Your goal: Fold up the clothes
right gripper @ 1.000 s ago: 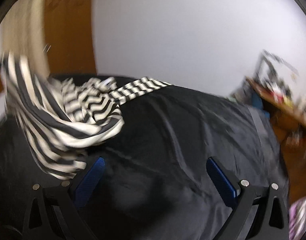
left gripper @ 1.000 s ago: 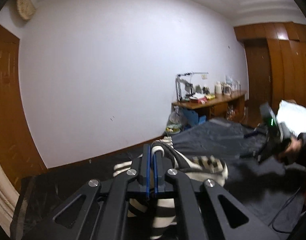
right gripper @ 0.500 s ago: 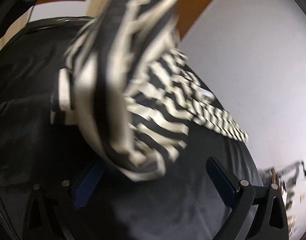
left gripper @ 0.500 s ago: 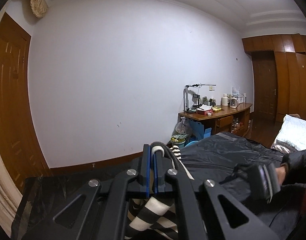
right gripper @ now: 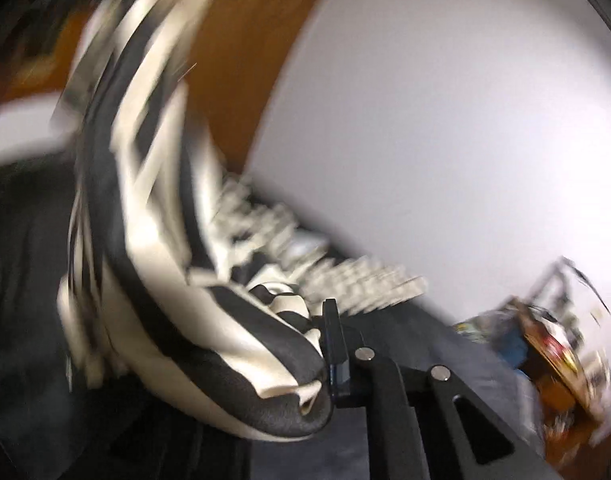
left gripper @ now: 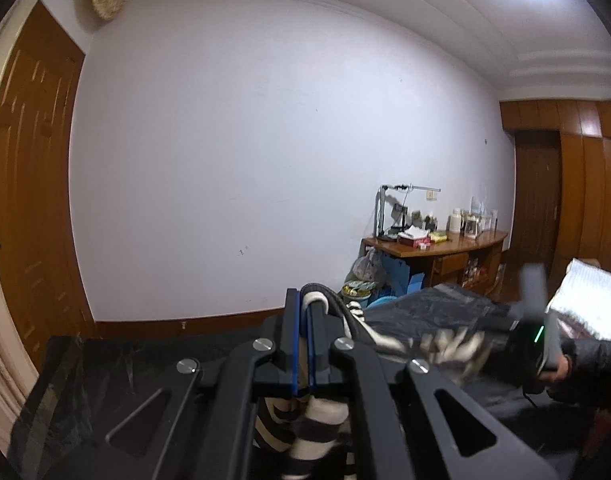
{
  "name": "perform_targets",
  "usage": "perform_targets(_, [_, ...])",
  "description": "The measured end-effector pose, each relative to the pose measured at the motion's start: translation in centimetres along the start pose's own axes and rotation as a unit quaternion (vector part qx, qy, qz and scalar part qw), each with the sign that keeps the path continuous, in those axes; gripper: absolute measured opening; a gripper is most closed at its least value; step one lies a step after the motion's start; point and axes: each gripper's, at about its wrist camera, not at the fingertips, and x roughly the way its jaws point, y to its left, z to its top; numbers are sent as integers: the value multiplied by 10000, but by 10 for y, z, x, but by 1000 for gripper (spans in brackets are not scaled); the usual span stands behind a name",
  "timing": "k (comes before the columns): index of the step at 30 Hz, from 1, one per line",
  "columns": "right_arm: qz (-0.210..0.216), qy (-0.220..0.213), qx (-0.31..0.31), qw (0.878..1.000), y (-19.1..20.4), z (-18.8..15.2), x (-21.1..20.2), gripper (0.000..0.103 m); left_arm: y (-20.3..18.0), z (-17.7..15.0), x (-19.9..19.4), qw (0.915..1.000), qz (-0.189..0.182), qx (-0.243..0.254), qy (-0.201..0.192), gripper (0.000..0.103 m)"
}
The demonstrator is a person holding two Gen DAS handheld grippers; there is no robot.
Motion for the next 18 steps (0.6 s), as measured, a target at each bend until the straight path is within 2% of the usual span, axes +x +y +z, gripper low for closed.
perform_targets(4, [-650,-954,701,9908,-43,32,-56,14,-3,3,-13,9997,-162,-96,-149,4])
perform_targets(8, [-1141,-1713,862,9748,-59,60,-108,14,-16,5,-30,9990,-333,-56,-301,4])
perform_targets(12, [-1440,-2260,997,9583,-72,93,-155,14,-26,4,-39,9958,-801,-286,-325,6])
perform_targets(13, [-1498,-2361,1020,9547,-75,101,-165,14,-29,3,-39,9946,-930,-345,-300,12])
perform_targets(15, [-1622,-2509,1023,9488,-76,118,-184,14,-39,-2,-39,9925,-1145,-367,-223,44])
perform_targets(16, [-1696,-2568,1007,9461,-73,127,-196,14,-48,-7,-38,9915,-1252,-300,-189,70])
perform_targets(17, [-1758,-2618,987,9438,-70,134,-208,14,-55,-11,-38,9902,-1364,-257,-172,86])
perform_targets(18, [-1824,-2666,955,9416,-67,141,-219,14,-66,-19,-39,9867,-1607,-205,-156,87])
